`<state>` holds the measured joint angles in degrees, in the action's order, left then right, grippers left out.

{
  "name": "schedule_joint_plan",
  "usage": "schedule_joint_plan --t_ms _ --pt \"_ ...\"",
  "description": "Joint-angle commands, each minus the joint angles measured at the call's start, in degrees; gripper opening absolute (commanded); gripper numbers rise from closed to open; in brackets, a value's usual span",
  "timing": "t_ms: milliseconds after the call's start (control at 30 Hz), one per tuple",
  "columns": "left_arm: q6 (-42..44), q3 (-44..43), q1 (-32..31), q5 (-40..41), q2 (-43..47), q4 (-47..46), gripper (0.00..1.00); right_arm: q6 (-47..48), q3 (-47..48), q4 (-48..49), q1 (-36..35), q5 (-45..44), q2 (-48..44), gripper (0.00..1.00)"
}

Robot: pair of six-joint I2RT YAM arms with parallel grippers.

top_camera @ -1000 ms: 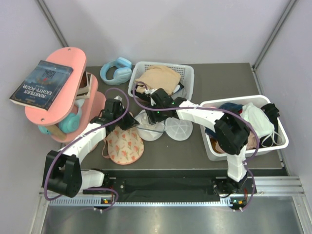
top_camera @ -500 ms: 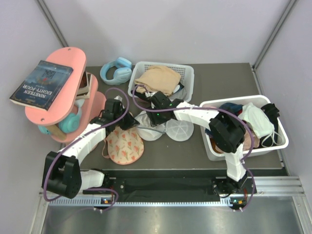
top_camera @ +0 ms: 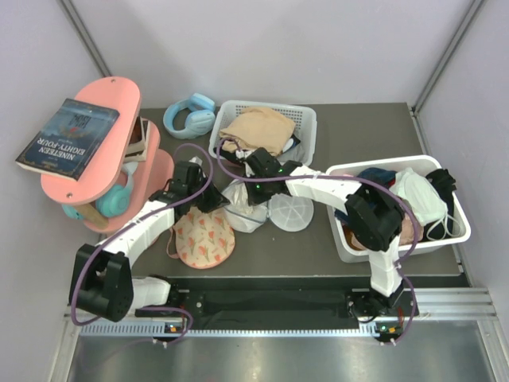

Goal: Unzip the laundry bag and remove the bra

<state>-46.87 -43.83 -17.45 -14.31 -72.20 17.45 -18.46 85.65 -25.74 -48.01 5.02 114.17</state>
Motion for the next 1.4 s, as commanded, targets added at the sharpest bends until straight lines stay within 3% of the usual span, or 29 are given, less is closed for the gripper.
schedule_joint_plan --t_ms 0,700,1367 --pt "-0.68 -2.66 -0.74 -0.46 -1.18 -3.39 0.0 -0.52 0.49 3.85 -0.68 2.63 -9.56 0.0" --pt "-0.41 -0.37 -1.0 1.21 1.36 -2.16 0.0 -5.01 -0.3 3.32 0.02 2.2 -27.59 0.0" --pt "2.05 0.85 -1.79 0.07 2.77 -2.6 0.0 -4.4 1.8 2.27 6.35 -1.59 -28.48 0.0"
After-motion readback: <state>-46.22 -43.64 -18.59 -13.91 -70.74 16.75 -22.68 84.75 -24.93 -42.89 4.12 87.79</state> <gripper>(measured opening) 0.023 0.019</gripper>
